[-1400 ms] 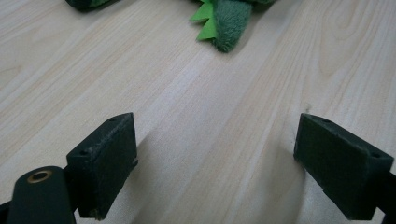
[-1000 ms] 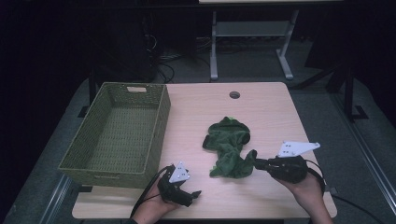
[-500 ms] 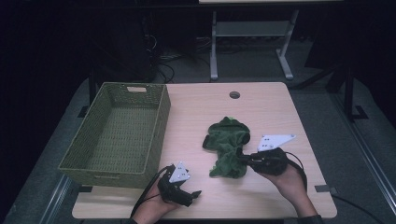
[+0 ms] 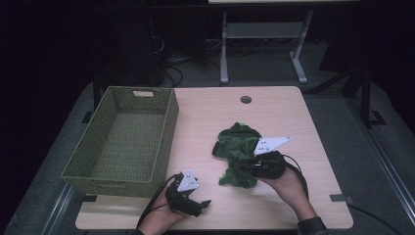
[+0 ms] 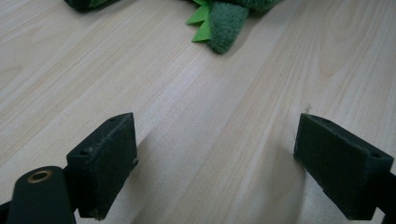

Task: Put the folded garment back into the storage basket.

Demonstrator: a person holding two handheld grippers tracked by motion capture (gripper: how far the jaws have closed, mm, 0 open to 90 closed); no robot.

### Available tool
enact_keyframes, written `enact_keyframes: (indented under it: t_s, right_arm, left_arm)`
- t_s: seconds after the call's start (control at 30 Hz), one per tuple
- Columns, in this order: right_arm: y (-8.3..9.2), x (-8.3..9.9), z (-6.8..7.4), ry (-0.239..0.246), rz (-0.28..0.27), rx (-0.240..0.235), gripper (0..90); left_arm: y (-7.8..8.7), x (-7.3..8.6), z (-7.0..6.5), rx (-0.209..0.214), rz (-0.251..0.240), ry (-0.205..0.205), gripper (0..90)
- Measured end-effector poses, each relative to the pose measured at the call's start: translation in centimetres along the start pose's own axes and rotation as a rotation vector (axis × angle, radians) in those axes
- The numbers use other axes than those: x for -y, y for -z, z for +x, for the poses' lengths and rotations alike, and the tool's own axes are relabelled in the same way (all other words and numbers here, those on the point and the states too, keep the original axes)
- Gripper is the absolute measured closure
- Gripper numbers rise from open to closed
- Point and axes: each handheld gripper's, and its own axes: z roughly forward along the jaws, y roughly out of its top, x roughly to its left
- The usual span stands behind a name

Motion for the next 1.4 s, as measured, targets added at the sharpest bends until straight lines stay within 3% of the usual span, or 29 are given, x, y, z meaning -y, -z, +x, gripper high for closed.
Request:
enact_keyframes:
  t_s: [0.1,0.27,0.37,0.5,0.8,1.07,1.27,1.4]
  right_arm:
    - [0.2,-0.4,-0.1,0.003,-0.024,0.012,77.2]
    - [0.6,-0.6,-0.8,-0.026,-0.05,0.049,85.8]
    - [-0.1,-0.1,-1.6,-0.051,-0.024,0.074,87.9]
    - [-1.9,1.4,-2.5,-0.079,0.033,0.058,89.4]
    - [-4.3,3.4,-2.4,-0.094,0.165,0.065,90.0]
    - [-4.7,4.2,-2.7,-0.163,0.147,0.05,90.0]
    - [-4.4,3.9,-2.3,-0.146,0.144,0.08,89.3]
    - [-3.4,3.4,-2.5,-0.14,0.112,0.107,76.3]
  left_arm:
    - [0.0,0.0,0.0,0.0,-0.005,0.005,12.6]
    - [0.0,0.0,0.0,0.0,-0.003,0.004,12.6]
    - [0.0,0.0,0.0,0.0,0.001,-0.002,12.7]
    - [0.0,0.0,0.0,0.002,0.0,0.004,12.7]
    - [0.0,0.0,0.0,0.002,0.001,0.002,12.7]
    - [0.0,0.0,-0.1,0.0,0.0,0.005,12.6]
    - [-0.2,-0.5,-0.3,-0.022,0.024,0.028,12.6]
    - [-0.4,-1.3,-0.2,0.013,0.036,0.058,14.0]
